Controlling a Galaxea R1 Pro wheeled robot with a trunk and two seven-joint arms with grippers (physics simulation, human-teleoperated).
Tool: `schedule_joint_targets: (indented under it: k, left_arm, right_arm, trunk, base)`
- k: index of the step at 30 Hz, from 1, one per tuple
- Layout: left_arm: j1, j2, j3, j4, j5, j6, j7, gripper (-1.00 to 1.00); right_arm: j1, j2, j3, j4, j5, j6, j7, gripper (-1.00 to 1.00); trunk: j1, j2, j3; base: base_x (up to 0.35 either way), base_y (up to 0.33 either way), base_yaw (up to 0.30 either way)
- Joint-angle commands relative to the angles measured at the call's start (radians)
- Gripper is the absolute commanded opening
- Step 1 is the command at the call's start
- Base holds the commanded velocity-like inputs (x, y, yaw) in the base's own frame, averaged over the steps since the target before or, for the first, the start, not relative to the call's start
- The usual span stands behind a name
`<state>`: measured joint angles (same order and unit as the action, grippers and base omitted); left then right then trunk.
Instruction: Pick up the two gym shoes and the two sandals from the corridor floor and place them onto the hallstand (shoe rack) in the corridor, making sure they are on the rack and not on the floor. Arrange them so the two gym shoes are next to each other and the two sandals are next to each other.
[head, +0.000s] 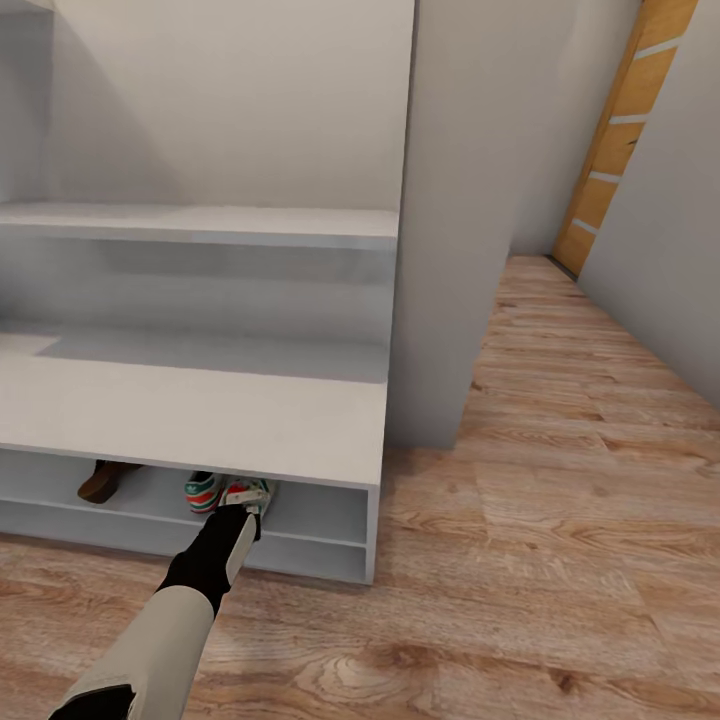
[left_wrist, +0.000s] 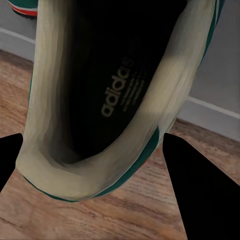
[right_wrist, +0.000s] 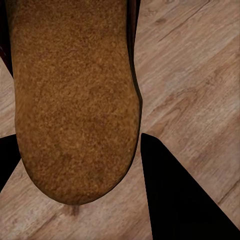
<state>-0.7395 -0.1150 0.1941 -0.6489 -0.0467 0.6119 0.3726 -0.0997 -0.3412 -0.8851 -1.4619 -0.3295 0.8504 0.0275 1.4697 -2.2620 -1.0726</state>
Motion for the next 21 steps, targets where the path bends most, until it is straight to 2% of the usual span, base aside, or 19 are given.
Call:
schedule_joint_targets:
  k: [1,14,21]
  left_arm:
    - [0.000,0.000,0.000,0.000,-0.001,0.000,-0.001,-1.00]
    - [0.001,0.000,0.001,0.003,-0.001,-0.051,-0.001,-1.00]
    - [0.001,0.000,0.001,0.046,-0.001,-0.074,-0.001,-1.00]
  right_arm:
    - [0.000,0.000,0.000,0.000,-0.003,0.000,-0.003,-1.00]
    - [0.000,0.000,0.000,0.000,-0.003,0.000,-0.003,-1.00]
    - [0.000,0.000,0.000,0.000,-0.003,0.000,-0.003,-1.00]
  trunk:
    - [0.000,0.000,0.000]
    - [0.000,0.000,0.000]
    - [0.000,0.000,0.000]
  base:
    - [0.003,0.001,0.000]
    - [0.000,0.000,0.000]
    - [0.000,0.000,0.000]
